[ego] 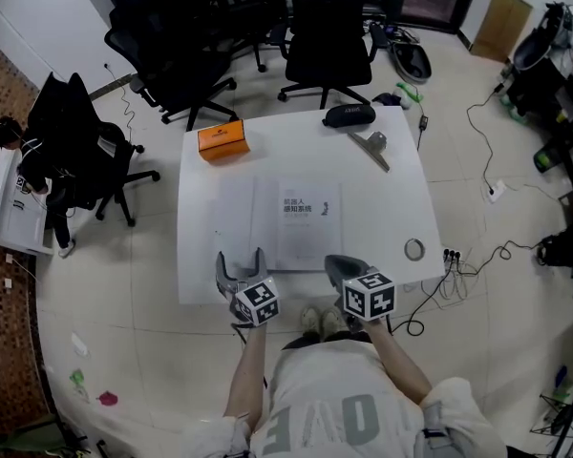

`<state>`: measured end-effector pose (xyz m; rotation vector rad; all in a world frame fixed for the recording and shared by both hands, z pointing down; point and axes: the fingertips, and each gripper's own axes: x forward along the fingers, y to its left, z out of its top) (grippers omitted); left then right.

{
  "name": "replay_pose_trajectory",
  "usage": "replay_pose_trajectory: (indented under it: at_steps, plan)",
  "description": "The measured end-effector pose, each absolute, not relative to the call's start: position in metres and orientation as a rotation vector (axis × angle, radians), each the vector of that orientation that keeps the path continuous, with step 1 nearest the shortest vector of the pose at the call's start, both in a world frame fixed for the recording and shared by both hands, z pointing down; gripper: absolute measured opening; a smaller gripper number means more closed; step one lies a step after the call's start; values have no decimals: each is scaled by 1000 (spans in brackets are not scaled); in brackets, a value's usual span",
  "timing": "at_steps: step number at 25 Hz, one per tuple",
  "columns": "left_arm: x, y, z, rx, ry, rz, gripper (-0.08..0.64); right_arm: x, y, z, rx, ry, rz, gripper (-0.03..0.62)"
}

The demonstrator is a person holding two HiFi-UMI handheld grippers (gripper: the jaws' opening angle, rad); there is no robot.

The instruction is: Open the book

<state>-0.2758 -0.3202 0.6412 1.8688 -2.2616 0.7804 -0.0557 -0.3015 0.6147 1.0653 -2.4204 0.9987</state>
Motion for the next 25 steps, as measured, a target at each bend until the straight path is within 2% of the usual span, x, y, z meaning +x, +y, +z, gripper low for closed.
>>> replay_pose_trajectory:
  at_steps: [1,3,4,6,8,15,25]
  plan:
    - [-266,-325,641,1923,-2221,779,398,-55,-301,614,1067,-2423,999,5]
    - [-246,-335,641,2033,-2125,777,324,-54,-302,613,1075,-2424,1003,4]
    - [-239,-338,642,2063,-2082,767,273,-53,-302,613,1081,-2422,1008,3]
    - [-233,-340,646,2061,-2030,741,106,-51,-301,615,1091,-2416,1021,4]
    - [-232,-339,651,2030,-2012,737,12,-49,-300,616,1099,-2410,1030,5]
    - [-237,-335,675,1910,-1909,604,12,-48,-303,619,1121,-2402,1047,4]
    - [-242,-338,693,1830,-1829,658,12,-49,-309,619,1134,-2397,1049,4]
